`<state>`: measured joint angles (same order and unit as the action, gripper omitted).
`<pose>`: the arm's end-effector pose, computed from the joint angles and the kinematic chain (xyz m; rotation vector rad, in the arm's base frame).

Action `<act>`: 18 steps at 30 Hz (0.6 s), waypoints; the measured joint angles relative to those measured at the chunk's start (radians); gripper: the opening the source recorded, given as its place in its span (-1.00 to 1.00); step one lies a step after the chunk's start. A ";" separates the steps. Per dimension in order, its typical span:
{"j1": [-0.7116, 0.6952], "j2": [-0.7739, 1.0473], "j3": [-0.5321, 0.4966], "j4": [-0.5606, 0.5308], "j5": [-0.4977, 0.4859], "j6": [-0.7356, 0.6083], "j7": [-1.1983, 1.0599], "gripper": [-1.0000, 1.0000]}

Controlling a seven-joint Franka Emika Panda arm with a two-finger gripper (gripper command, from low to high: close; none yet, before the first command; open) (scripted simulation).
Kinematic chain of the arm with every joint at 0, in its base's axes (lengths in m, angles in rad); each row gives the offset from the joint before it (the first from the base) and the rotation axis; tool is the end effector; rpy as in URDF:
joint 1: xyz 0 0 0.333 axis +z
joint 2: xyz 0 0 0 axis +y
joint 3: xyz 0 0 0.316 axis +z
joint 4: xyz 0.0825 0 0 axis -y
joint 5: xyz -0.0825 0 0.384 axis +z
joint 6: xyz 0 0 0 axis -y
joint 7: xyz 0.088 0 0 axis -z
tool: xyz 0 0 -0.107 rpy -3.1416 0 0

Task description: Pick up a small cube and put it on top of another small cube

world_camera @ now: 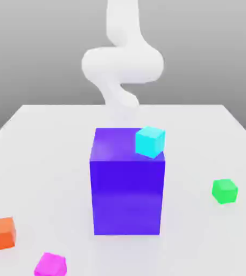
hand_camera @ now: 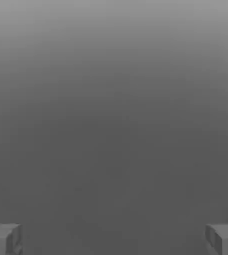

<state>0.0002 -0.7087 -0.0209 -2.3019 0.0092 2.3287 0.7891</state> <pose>0.3797 -0.0105 0.6801 -2.4683 1.0637 -0.9474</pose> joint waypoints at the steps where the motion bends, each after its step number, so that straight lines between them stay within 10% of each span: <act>1: 0.000 0.039 -0.009 -0.001 0.004 0.012 -0.005 0.00; 18: -0.032 0.659 -0.131 -0.014 0.098 0.207 -0.101 0.00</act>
<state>-0.0317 -0.0499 -0.1519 -2.3155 0.1068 2.5353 0.6883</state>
